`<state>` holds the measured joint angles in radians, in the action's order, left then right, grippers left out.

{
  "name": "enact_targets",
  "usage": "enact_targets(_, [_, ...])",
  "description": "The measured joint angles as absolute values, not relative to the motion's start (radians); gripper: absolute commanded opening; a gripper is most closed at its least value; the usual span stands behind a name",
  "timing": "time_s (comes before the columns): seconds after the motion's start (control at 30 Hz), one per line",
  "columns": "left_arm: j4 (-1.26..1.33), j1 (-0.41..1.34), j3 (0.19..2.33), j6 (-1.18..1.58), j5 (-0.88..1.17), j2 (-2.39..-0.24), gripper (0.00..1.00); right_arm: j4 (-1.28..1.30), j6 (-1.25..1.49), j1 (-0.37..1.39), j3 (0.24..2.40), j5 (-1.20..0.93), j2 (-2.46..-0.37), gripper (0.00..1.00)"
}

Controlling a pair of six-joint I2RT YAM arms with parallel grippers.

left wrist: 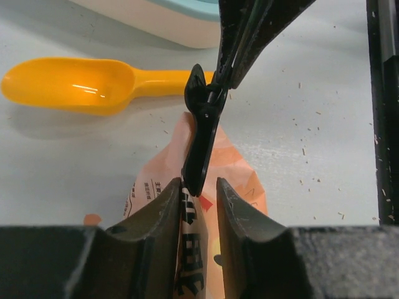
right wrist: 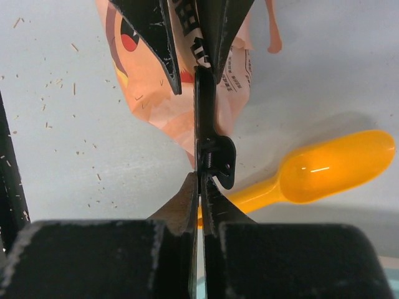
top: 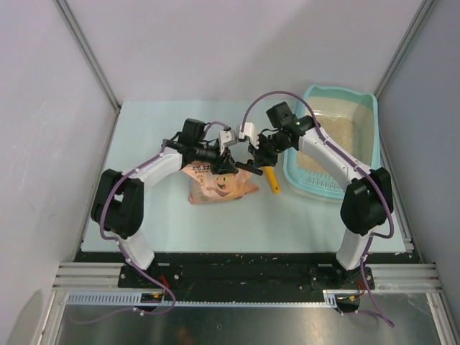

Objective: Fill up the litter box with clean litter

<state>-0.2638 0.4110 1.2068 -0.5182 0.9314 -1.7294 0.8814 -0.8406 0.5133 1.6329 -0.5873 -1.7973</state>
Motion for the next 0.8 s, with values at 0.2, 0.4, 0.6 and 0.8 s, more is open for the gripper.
enact_targets(0.2, [-0.268,0.406,1.216,-0.501,0.953,-1.739,0.15,0.865,-0.817,0.52,1.629,-0.586,-1.799,0.0])
enact_targets(0.4, [-0.273,0.401,1.222,-0.476,0.976,-1.755,0.0,0.861,-0.812,0.522,1.615,-0.583,-1.799,0.0])
enact_targets(0.6, [-0.273,0.401,1.222,-0.469,0.986,-1.761,0.0,0.855,-0.802,0.509,1.606,-0.6,-1.799,0.39])
enact_targets(0.8, [-0.274,0.402,1.222,-0.469,0.992,-1.761,0.0,0.908,-0.856,0.413,1.609,-0.738,-1.799,0.6])
